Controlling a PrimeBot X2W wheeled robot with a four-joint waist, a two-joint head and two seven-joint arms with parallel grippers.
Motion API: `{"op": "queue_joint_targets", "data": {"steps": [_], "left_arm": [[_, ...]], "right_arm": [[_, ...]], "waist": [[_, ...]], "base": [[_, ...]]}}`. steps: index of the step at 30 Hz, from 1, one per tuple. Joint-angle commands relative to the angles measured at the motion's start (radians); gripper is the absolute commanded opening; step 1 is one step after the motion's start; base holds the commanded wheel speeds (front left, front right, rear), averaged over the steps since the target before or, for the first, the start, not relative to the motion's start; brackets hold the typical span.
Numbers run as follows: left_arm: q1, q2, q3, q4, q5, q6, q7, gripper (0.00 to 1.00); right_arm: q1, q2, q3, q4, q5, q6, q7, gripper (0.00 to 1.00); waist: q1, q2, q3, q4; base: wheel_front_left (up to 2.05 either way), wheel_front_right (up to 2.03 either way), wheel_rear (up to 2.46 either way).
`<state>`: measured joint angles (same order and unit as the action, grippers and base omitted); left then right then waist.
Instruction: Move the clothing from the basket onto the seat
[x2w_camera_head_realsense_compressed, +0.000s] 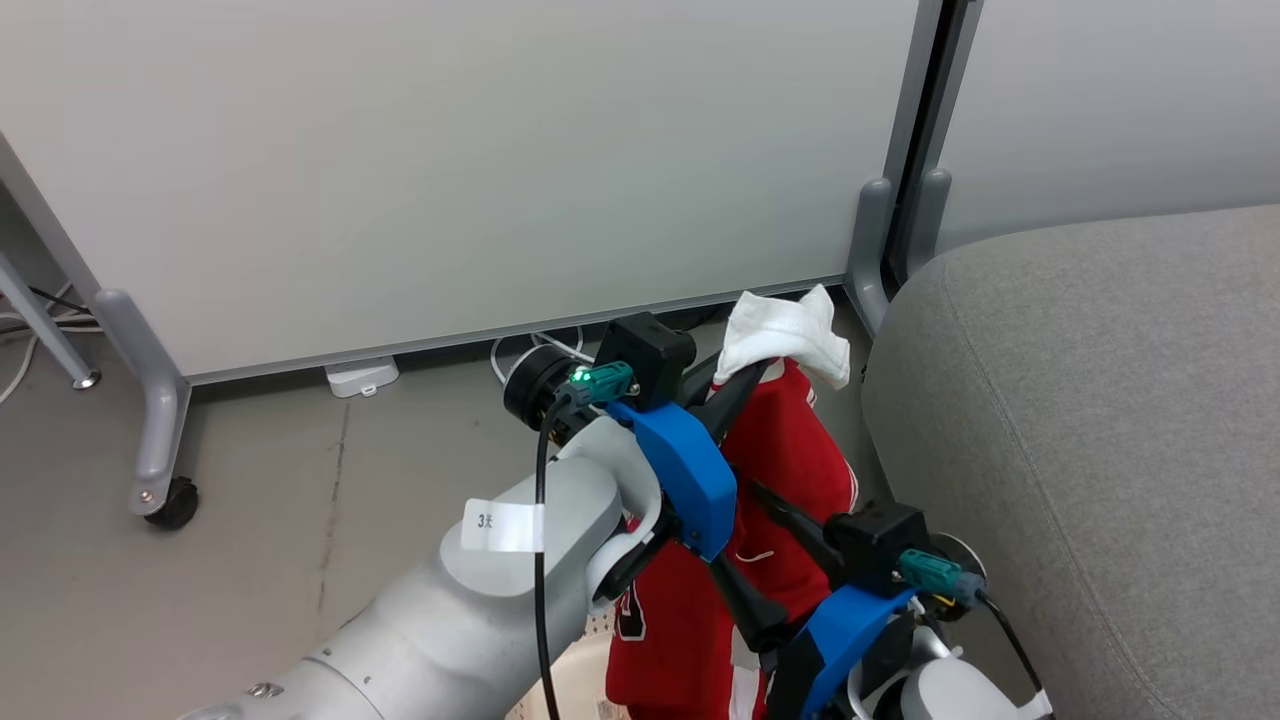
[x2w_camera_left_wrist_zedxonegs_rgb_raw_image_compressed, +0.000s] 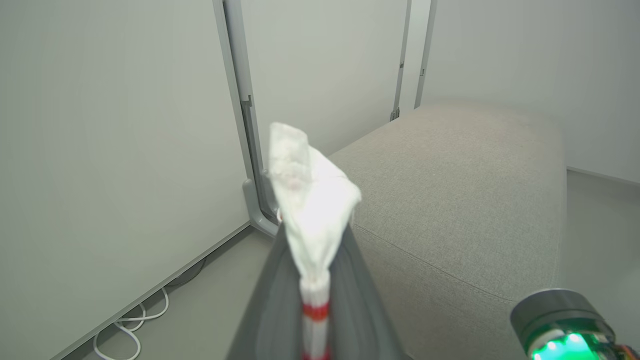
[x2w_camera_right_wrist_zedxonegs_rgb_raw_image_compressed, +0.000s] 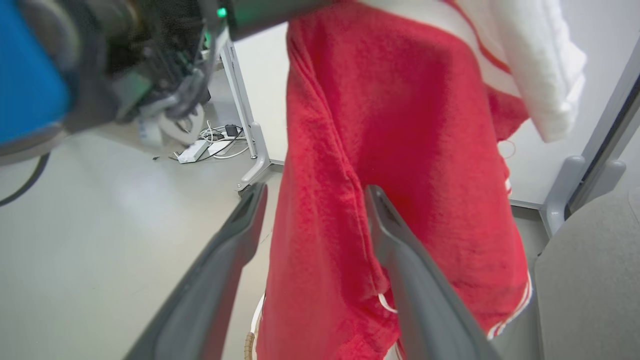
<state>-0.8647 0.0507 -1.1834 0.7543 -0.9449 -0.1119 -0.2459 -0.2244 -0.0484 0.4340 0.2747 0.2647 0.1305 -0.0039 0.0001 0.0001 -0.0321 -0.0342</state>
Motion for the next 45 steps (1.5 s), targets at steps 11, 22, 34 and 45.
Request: {"op": "queue_joint_targets", "data": {"steps": [11,22,34,45], "left_arm": [[-0.037,-0.001,-0.036,-0.008,-0.037,0.006,-0.012,0.00],[-0.046,-0.001,-0.060,-0.030,-0.062,0.006,-0.014,0.00],[-0.045,0.000,-0.071,-0.015,-0.075,0.005,-0.019,0.00],[-0.035,0.000,-0.071,-0.007,-0.079,0.004,-0.021,0.00]], "right_arm": [[-0.181,-0.003,0.050,0.228,0.051,0.000,-0.037,1.00],[-0.293,-0.003,0.132,0.430,0.163,0.000,-0.100,0.04],[-0.350,-0.003,0.196,0.531,0.238,0.000,-0.174,0.00],[-0.369,-0.003,0.235,0.578,0.261,0.000,-0.199,0.00]], "waist": [[-0.0001,-0.0001,0.013,0.009],[-0.0001,-0.0001,0.011,0.028],[-0.0001,-0.0001,0.002,0.022],[-0.0001,-0.0001,-0.002,0.004]], "base": [[0.00,0.00,0.00],[0.00,0.00,0.00],[0.00,0.00,0.00],[0.00,0.00,0.00]]}}
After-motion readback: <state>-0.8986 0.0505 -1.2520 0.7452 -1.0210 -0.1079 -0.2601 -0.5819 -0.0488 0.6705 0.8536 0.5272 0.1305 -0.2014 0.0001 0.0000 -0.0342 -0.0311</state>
